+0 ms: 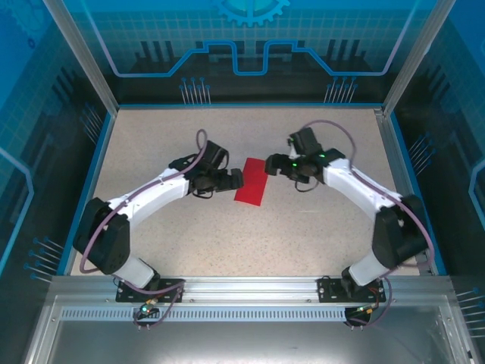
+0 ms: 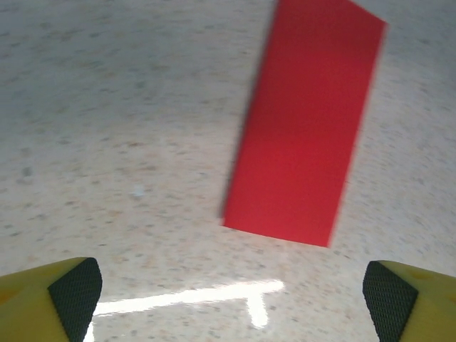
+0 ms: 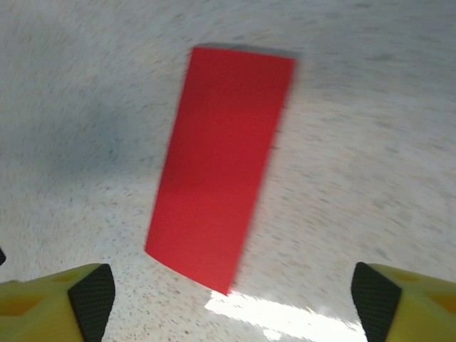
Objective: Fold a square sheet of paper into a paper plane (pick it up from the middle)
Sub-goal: Turn over the paper at the center of the table, then move the paper to the center of the table.
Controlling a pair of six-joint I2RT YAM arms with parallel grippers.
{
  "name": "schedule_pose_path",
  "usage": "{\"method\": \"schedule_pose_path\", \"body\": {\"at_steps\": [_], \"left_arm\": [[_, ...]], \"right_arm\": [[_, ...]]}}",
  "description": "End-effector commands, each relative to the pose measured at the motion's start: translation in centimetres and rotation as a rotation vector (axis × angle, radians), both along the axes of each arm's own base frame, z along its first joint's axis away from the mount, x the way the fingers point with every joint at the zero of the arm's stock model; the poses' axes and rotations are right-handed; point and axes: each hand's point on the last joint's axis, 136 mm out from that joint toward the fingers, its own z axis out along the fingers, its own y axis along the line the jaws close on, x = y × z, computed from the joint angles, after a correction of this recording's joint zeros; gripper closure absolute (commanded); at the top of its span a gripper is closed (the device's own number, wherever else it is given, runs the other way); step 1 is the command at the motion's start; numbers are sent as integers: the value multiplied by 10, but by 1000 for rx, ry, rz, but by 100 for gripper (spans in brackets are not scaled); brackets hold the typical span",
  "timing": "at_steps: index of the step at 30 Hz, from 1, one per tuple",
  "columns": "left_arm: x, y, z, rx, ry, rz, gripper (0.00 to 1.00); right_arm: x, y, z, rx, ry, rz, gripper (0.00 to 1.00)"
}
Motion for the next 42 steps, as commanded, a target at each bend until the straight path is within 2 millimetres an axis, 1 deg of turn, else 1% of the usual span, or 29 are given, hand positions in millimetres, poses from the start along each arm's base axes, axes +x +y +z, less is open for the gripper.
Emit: {"method": "schedule_pose_path", "body": {"at_steps": [1, 4, 6, 8, 11, 14, 16, 20, 24, 28, 32, 34, 36, 38, 40, 42], "left_arm": [[7, 19, 10, -95, -43, 113, 2], [8, 44, 0, -96, -13, 193, 2], [8, 54, -5, -95, 0, 223, 2], [9, 60, -10, -105, 5, 238, 2], [12, 64, -13, -127, 8, 242, 2], [14, 66, -14, -174, 19, 234, 2], [14, 68, -15, -200, 27, 228, 1], [15, 70, -14, -236, 30, 206, 2], [15, 67, -12, -261, 15, 193, 2], [18, 67, -7, -277, -6, 206, 1], [21, 67, -8, -293, -17, 236, 2], [24, 65, -6, -312, -16, 243, 2], [25, 61, -2, -340, -17, 239, 1], [27, 53, 3, -372, -19, 211, 2], [26, 41, 8, -395, -24, 154, 1], [25, 26, 11, -403, -29, 92, 2]], "right_arm": [[6, 44, -18, 7, 68, 86, 15], [18, 82, -33, 30, 106, 141, 16], [27, 101, -41, 34, 124, 168, 17], [35, 112, -50, 14, 124, 173, 17], [44, 122, -66, -10, 145, 173, 17], [43, 132, -80, -36, 164, 202, 17], [39, 136, -90, -68, 182, 232, 17], [22, 139, -108, -143, 224, 290, 17], [0, 137, -116, -189, 246, 335, 17], [-25, 133, -120, -164, 265, 325, 17], [-48, 135, -118, -84, 264, 278, 16], [-53, 139, -113, -29, 263, 256, 16], [-49, 140, -98, 1, 232, 235, 16], [-40, 133, -75, 24, 174, 203, 16], [-33, 120, -50, 67, 109, 164, 16], [-32, 103, -37, 93, 77, 130, 15]]}}
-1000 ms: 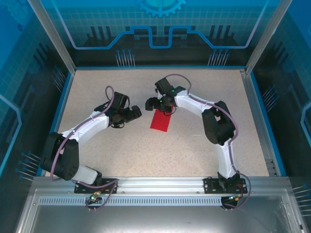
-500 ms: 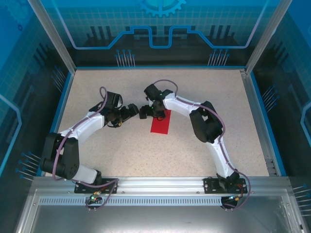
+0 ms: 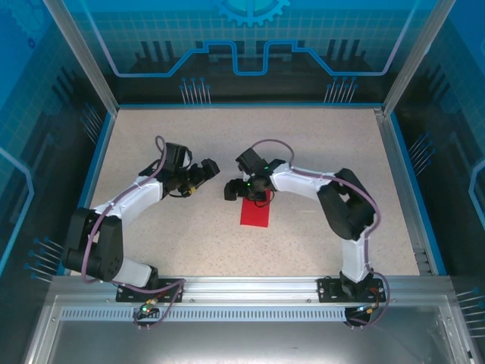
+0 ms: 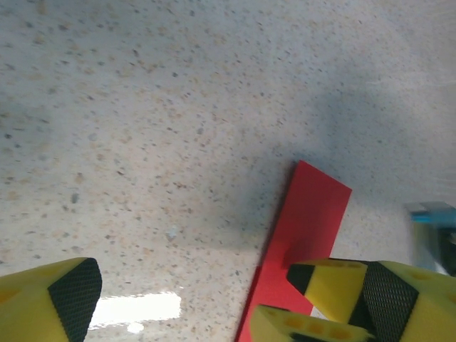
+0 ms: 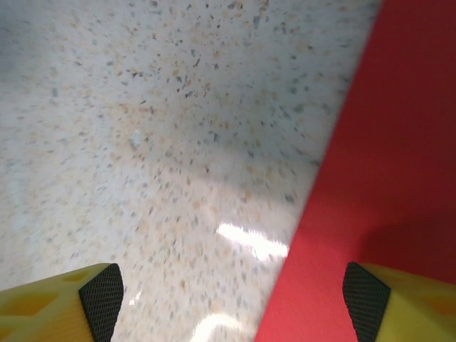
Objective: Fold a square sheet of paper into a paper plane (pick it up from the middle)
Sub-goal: Move the paper to the center of the table.
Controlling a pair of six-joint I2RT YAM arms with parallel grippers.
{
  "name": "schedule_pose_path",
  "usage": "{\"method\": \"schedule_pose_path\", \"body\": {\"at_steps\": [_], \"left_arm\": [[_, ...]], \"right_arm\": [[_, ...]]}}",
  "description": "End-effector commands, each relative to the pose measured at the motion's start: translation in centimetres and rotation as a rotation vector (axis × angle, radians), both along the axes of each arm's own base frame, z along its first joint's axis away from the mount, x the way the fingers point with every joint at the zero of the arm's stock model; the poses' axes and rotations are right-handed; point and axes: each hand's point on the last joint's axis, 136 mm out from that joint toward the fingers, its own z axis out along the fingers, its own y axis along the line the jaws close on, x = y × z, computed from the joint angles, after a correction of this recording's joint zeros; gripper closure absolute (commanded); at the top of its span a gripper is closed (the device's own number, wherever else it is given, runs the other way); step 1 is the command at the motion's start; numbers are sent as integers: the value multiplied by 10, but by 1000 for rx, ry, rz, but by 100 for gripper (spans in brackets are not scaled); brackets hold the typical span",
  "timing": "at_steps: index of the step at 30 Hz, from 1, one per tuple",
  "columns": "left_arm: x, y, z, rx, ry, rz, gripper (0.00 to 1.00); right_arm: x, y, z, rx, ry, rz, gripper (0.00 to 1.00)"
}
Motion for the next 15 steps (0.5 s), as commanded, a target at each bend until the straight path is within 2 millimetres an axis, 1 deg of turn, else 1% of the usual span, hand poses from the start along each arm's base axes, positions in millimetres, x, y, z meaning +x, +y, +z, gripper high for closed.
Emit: {"method": "schedule_pose_path", "body": {"at_steps": [1, 3, 6, 9, 12, 15], "left_arm": [[1, -33, 19, -64, -57, -128, 4], [0, -52, 23, -84, -58, -186, 7], [-3, -84, 30, -155, -63, -274, 12], [-3, -112, 25, -202, -45, -338, 19], [-3, -136, 17, -242, -14, -393, 26], [1, -150, 9, -271, 11, -418, 29]], "right_arm": [[13, -19, 47, 106, -94, -93, 14], [5, -37, 47, 117, -76, -128, 14], [-11, -59, 37, 130, -22, -173, 16], [-24, -75, 27, 126, 19, -206, 19], [-36, -79, 20, 130, 49, -203, 21], [-45, -83, 13, 129, 75, -213, 23]]}}
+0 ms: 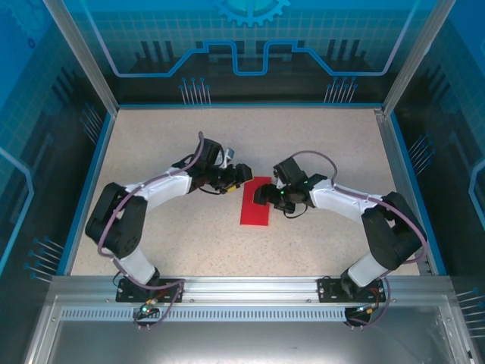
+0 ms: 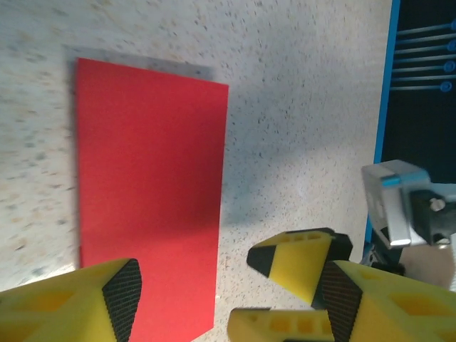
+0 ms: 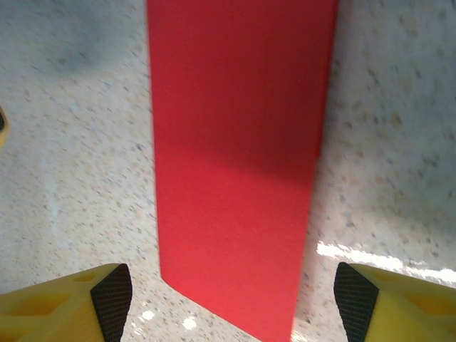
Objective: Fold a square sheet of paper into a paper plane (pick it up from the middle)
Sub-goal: Move the paper to the center of the table, then third fold the triangle at the center of the table.
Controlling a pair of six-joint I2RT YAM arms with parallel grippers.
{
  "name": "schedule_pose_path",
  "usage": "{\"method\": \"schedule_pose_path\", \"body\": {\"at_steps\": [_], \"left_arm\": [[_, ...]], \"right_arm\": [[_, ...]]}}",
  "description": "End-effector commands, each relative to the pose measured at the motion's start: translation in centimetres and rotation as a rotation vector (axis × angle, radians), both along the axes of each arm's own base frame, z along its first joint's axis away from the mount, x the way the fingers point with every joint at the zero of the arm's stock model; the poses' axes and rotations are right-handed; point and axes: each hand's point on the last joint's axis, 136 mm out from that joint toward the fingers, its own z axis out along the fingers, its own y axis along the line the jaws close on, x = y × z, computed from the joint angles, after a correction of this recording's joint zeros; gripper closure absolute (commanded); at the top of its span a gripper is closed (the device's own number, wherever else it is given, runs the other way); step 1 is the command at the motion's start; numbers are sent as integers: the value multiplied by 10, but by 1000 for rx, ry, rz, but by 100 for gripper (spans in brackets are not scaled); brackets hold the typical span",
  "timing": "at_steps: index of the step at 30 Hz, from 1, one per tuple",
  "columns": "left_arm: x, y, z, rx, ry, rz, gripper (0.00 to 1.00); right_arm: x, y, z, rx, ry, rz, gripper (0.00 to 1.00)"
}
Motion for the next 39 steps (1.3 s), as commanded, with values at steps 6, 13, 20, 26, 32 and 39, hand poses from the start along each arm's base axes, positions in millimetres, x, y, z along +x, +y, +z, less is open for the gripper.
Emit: {"method": "schedule_pose_path", "body": {"at_steps": [6, 13, 20, 26, 32, 39], "left_arm": [[11, -25, -3, -72, 32, -61, 29], [12, -25, -13, -54, 50, -65, 29], [12, -24, -17, -48, 54, -68, 28], [13, -26, -20, -52, 63, -69, 29], [15, -25, -22, -47, 68, -62, 29], [13, -24, -22, -40, 69, -68, 28]], "right_arm": [[-23, 2, -11, 66, 68, -11, 26], [-33, 20, -18, 95, 109, 40, 32], [-46, 29, -23, 116, 136, 75, 29], [-45, 19, -22, 121, 118, -19, 39], [-39, 10, -9, 184, 41, -134, 54], [-41, 13, -15, 184, 72, -133, 57]]}}
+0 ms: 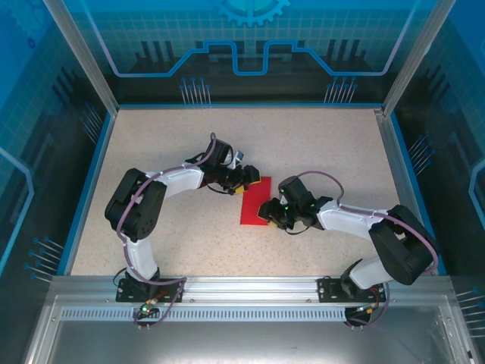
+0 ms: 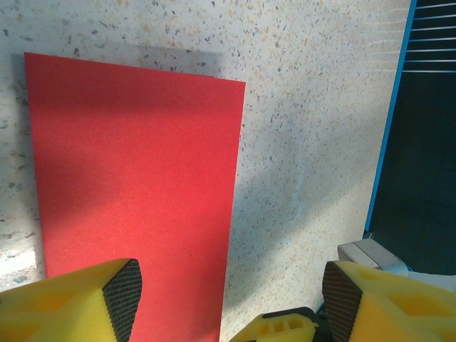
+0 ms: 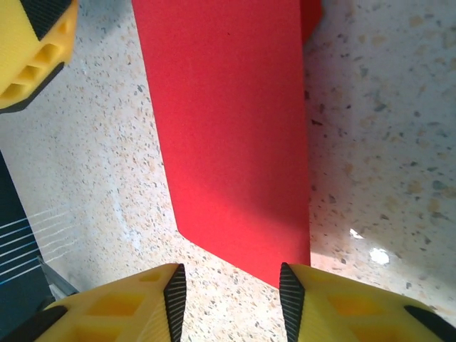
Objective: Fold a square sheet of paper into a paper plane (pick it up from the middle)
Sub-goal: Third fold the triangle at the center of the table.
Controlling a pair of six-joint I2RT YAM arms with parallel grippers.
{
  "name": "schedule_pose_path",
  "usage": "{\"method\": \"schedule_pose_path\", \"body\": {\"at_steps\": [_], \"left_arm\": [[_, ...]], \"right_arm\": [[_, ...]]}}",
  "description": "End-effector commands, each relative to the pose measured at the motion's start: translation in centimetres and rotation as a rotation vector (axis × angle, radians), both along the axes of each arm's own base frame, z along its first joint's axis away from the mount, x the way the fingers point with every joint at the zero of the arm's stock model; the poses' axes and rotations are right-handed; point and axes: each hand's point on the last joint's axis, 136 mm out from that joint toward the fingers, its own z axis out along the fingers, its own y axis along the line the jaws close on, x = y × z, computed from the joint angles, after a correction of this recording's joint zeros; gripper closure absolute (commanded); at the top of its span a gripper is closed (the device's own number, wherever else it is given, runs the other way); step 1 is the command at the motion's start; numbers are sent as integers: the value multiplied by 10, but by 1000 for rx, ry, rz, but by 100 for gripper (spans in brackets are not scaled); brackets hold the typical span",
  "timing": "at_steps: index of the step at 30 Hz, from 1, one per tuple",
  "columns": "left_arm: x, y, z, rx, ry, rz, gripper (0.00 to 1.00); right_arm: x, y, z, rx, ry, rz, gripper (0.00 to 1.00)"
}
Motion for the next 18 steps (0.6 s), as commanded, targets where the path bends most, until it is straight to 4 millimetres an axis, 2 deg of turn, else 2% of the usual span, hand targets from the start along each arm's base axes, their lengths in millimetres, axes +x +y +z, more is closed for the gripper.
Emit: {"method": "schedule_pose_path", "body": {"at_steps": [1, 6, 8, 14, 18], "left_arm": [[2, -5, 7, -18, -2, -21, 29], [1, -4, 8, -16, -2, -21, 28], [1, -4, 7, -13, 0, -22, 29], [1, -4, 7, -11, 0, -21, 29], [1, -4, 7, -11, 0, -21, 29]], "right_arm": [[-3, -2, -8, -36, 18, -10, 55], [-4, -18, -15, -137, 15, -17, 49], [-4, -17, -17, -138, 22, -13, 48], [-4, 8, -15, -48, 19, 56, 51], [-4, 16, -16, -9, 15, 68, 55]]}}
